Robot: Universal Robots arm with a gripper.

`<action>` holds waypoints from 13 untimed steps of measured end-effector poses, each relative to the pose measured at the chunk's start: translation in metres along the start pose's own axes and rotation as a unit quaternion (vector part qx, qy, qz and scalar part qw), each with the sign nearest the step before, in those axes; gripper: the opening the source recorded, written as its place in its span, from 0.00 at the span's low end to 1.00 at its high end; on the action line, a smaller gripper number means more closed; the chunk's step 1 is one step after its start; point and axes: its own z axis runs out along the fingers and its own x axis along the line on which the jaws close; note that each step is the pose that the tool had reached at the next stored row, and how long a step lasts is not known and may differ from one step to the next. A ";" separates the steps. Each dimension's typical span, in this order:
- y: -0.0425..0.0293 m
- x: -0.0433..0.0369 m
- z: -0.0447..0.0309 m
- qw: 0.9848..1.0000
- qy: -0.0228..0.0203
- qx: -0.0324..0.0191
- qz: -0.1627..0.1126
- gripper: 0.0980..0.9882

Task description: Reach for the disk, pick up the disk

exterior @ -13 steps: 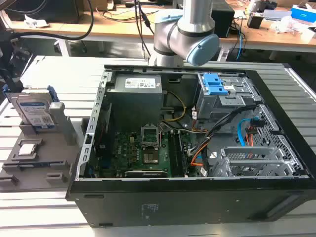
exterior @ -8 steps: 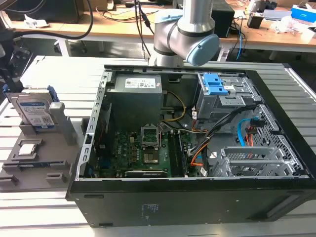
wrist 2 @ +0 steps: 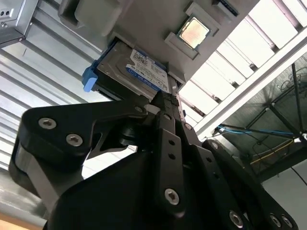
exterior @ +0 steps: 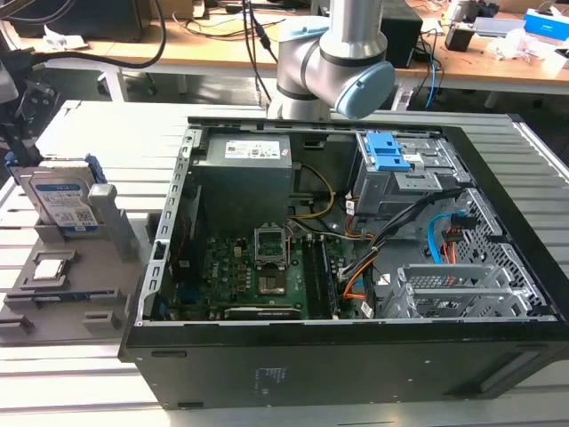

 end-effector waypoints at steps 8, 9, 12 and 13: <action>0.0000 0.0000 0.0000 0.999 0.002 0.000 -0.052 0.01; 0.0000 0.0000 0.0000 0.998 0.002 0.000 -0.056 0.01; 0.0000 0.0000 0.0000 0.998 0.002 0.000 -0.064 0.01; 0.0000 0.0000 0.0000 0.998 0.003 0.000 -0.068 0.01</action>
